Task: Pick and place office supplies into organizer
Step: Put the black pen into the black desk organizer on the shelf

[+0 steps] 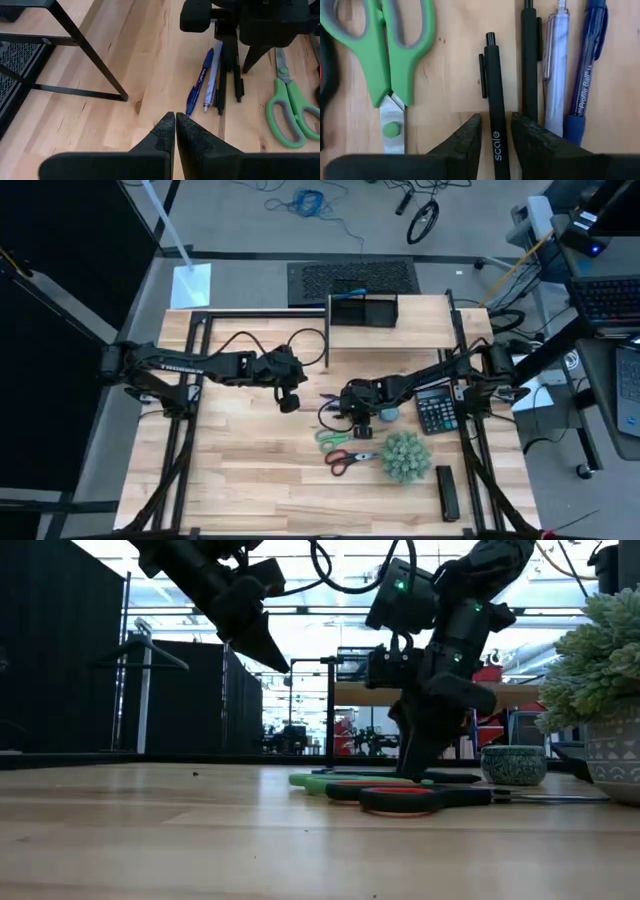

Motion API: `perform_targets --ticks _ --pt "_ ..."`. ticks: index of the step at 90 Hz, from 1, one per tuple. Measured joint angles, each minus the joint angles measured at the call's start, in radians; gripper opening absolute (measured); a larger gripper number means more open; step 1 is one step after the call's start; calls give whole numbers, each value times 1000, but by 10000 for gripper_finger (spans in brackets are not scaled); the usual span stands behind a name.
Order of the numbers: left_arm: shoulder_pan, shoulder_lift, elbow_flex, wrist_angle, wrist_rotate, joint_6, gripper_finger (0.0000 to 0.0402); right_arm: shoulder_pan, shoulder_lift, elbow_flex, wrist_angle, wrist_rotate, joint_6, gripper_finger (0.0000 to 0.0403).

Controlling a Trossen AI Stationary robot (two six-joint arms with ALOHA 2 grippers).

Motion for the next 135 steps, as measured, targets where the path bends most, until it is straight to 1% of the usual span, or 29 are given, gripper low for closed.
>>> perform_targets --ticks 9,13,26,37,69,83,92,103,109,119,128,135 --pt "0 0 0 0 0 0 3 0 0 0 2 13 -7 22" --pt "0 0 0 0 0 0 3 0 0 0 2 16 -11 12" --pt "0 0 0 0 0 0 3 12 -11 0 3 33 -17 12" --pt "0 0 0 0 0 0 3 12 -40 0 -10 36 -17 5" --pt "0 0 0 0 0 3 3 -8 -186 95 -19 31 -70 3" --pt "0 0 20 -24 0 -1 3 -38 -273 142 -74 34 -112 3" --pt "0 0 54 -72 0 -2 3 -84 -347 165 -67 36 -154 3" --pt "0 0 77 -115 -2 -4 3 -169 -422 191 -61 37 -203 3" --pt "0 -16 76 -120 -26 -10 3 -223 -458 206 -35 37 -235 3" --pt "0 -51 75 -122 -79 -26 3 -319 -501 210 86 35 -285 2" --pt "0 -59 74 -117 -84 -27 3 -404 -501 210 222 29 -313 2" --pt "0 -65 73 -126 -84 -27 3 -462 -474 210 343 25 -315 2"
